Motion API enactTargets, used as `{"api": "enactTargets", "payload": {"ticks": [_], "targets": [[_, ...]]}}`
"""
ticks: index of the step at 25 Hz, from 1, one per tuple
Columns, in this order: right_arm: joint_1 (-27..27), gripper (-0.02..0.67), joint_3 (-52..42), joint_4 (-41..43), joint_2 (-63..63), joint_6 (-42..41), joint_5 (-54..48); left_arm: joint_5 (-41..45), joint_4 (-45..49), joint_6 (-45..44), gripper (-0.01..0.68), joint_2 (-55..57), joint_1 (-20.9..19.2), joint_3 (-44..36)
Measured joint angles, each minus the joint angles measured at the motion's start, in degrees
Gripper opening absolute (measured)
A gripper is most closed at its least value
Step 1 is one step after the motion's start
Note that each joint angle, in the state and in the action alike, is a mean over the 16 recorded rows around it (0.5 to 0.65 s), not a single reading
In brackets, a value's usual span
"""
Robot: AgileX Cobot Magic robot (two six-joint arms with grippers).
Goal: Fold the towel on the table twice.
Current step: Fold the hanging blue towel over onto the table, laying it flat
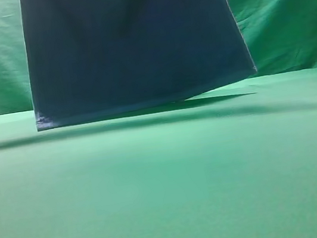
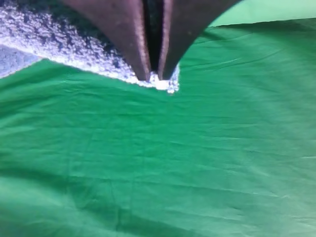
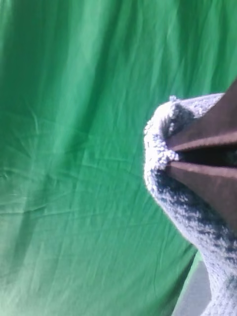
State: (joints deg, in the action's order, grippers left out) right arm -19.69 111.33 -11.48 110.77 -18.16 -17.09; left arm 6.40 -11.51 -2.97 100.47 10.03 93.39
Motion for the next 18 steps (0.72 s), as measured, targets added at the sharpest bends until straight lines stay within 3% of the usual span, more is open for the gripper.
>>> {"api": "enactTargets", "payload": {"ticks": [18], "targets": [[4.85, 0.0, 1.02, 2.4, -3.93, -0.1, -24.74, 17.37, 3.93, 2.51, 0.0, -6.03, -1.21, -1.29]]}}
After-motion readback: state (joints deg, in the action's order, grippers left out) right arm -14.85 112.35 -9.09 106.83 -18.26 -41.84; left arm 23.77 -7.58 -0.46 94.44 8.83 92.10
